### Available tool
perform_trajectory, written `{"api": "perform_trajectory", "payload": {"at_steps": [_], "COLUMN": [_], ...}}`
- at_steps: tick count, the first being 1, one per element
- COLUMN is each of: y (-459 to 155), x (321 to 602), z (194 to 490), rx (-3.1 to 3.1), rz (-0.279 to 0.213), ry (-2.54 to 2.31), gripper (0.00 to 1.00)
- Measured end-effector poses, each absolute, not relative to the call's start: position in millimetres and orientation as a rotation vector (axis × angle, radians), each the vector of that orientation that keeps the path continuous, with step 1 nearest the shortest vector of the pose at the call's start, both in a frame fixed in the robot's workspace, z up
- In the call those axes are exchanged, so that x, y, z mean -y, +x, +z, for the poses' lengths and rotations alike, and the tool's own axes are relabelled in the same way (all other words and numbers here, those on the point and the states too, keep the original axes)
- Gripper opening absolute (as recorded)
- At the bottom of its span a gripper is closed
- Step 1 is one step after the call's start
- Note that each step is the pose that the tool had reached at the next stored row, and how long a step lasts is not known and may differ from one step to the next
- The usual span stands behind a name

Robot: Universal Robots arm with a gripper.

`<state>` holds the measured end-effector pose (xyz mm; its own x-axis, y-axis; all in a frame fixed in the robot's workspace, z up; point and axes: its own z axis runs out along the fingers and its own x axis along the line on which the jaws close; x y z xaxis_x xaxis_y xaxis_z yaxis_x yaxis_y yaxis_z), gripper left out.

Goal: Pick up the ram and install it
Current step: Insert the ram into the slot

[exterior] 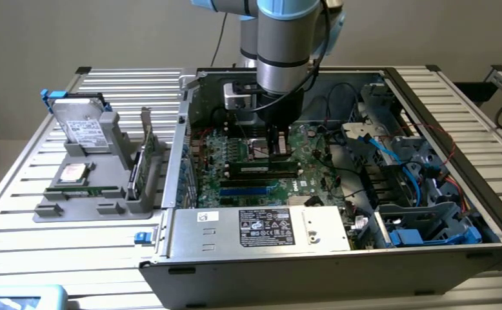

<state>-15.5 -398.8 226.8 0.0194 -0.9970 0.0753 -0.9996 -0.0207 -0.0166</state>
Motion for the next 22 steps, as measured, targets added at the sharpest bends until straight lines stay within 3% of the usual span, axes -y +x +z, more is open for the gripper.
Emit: {"api": "perform_trajectory", "payload": {"at_steps": [22], "y": [-15.7], "x": [398.6], "z": [226.4], "rx": [2.160], "rz": [0.111], "ry": [2.214], "gripper": [0.15]}}
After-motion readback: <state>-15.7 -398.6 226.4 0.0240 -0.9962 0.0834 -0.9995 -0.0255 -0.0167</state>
